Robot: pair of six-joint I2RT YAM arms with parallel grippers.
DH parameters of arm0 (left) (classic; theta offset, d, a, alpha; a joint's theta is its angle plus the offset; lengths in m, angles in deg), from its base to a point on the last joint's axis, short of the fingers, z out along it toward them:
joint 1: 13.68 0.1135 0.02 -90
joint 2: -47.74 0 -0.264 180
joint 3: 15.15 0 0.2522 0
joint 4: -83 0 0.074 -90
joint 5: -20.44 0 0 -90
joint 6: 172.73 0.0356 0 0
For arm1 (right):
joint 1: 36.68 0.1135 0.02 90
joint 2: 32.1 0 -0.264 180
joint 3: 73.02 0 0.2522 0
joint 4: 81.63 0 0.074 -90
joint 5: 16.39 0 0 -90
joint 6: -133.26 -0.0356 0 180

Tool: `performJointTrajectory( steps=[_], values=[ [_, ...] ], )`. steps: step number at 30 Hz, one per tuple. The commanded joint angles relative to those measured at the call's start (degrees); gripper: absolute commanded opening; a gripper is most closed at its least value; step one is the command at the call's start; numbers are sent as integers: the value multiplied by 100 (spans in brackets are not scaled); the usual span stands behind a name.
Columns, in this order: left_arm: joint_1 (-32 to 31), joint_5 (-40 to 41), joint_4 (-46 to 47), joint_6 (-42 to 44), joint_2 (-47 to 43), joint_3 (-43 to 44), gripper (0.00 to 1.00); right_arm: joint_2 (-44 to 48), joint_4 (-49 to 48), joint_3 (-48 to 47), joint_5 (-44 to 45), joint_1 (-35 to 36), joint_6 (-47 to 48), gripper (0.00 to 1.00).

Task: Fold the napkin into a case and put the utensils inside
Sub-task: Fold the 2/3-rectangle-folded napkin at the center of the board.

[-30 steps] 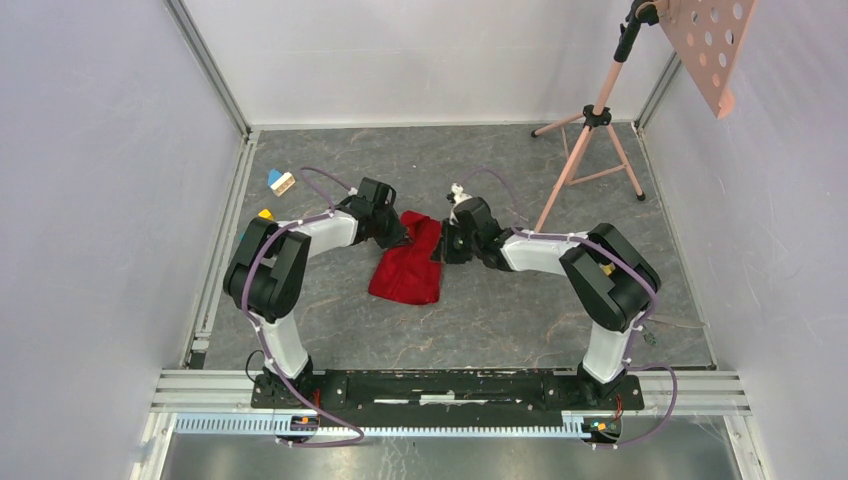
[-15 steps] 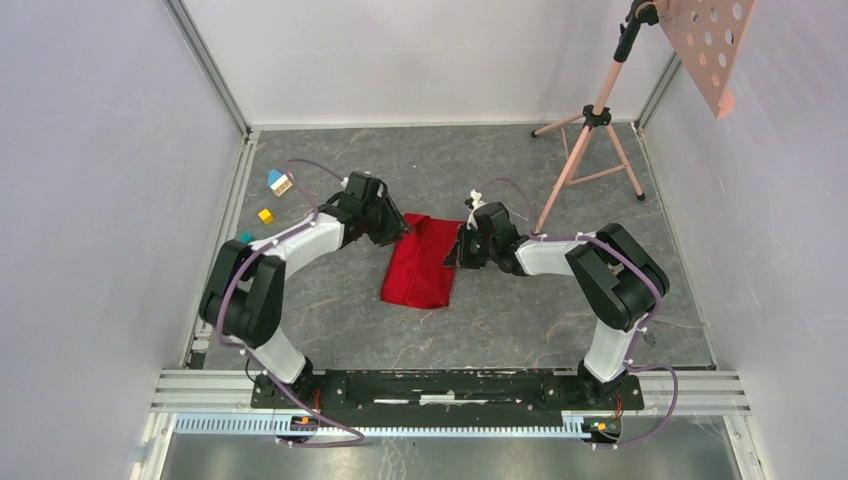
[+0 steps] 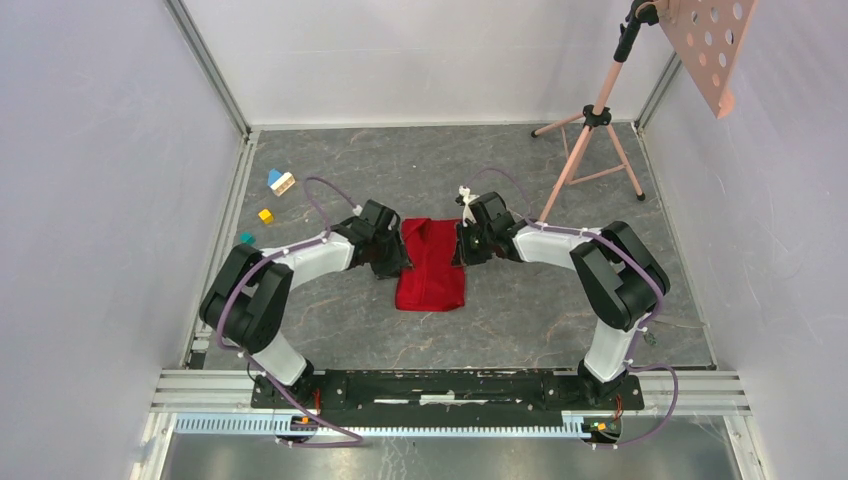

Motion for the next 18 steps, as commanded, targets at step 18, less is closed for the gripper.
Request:
performJointTrajectory(
  steps=[18],
  values=[
    [-660, -424, 660, -655, -610, -20, 38, 392, 2220, -961, 2252, 472, 1390, 0]
  ],
)
